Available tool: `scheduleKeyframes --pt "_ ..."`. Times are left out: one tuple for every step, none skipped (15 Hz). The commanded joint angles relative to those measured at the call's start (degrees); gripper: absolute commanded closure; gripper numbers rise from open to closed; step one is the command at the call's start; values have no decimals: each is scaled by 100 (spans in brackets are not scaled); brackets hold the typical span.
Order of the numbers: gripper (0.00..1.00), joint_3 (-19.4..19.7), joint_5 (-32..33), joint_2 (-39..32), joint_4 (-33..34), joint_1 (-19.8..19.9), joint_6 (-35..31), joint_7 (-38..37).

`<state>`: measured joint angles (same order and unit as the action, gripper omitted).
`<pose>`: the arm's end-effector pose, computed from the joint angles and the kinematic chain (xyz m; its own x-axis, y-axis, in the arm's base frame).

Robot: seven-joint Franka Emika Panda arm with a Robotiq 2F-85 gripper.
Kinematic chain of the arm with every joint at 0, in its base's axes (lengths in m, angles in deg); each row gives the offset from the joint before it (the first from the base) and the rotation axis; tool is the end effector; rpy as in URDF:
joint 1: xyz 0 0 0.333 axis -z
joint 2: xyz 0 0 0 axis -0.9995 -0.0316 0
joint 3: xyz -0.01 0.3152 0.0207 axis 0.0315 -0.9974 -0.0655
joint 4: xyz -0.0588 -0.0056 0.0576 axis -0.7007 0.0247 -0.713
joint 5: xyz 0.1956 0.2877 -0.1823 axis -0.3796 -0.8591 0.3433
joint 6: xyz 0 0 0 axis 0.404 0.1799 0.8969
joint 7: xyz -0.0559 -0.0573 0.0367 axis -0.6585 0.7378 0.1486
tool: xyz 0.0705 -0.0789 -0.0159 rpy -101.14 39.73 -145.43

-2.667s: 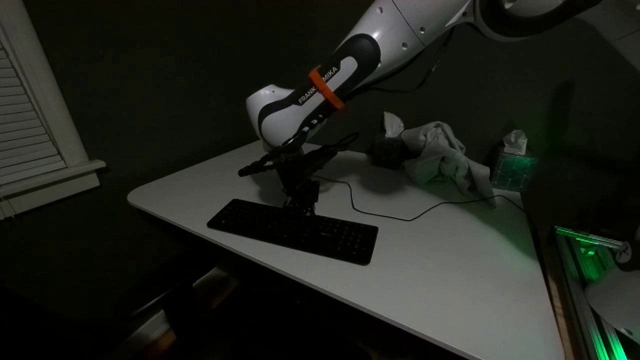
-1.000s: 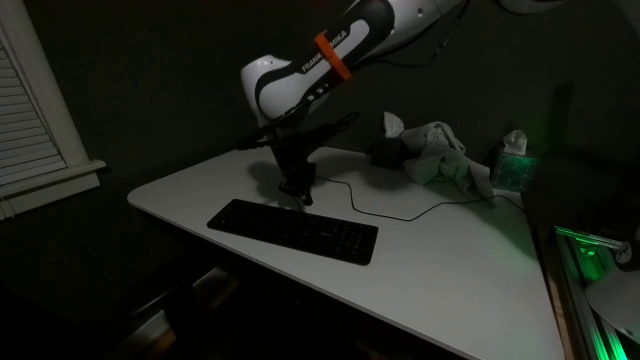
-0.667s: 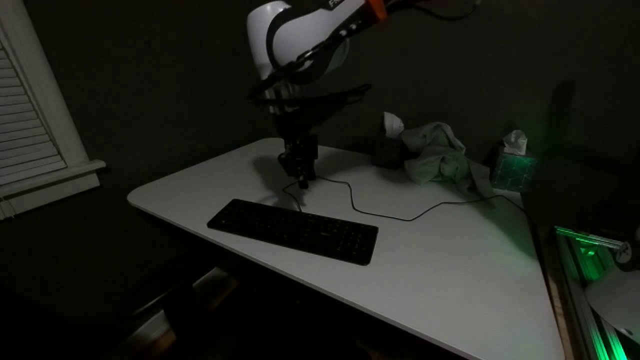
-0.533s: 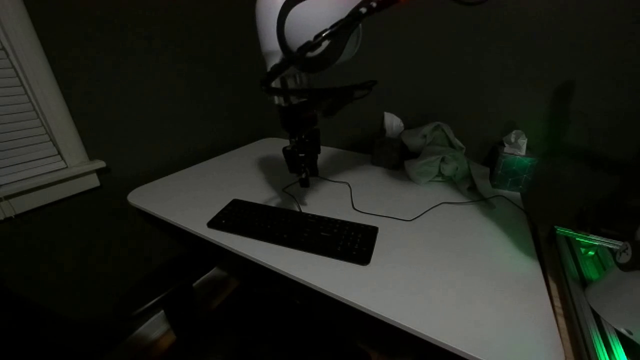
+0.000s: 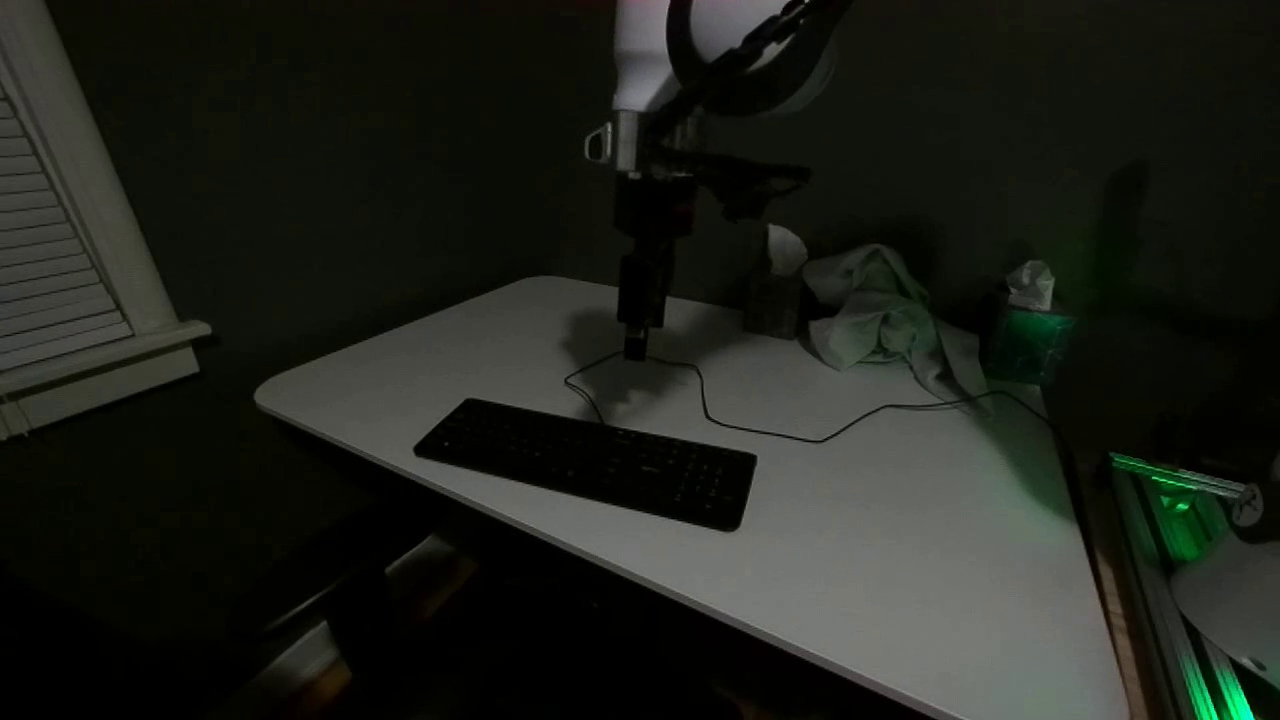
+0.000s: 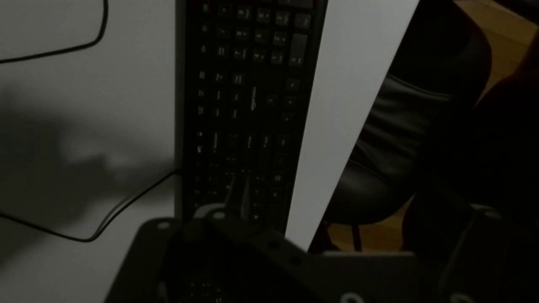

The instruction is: Press a key on the keyboard.

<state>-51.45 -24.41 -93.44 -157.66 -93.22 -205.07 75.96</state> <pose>0.5539 0.1059 0.3519 0.9316 0.3546 0.0797 0.3566 -0.9342 -0.0123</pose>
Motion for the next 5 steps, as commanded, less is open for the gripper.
scheduleKeyframes --pt "0 -10 3 -17 41 6 20 -9" --pt "0 -14 3 -53 79 3 20 -11" --pt "0 -17 4 -78 101 -1 20 -15" --pt "0 -17 4 -91 109 0 20 -15" --pt "0 -17 4 -105 121 0 20 -16"
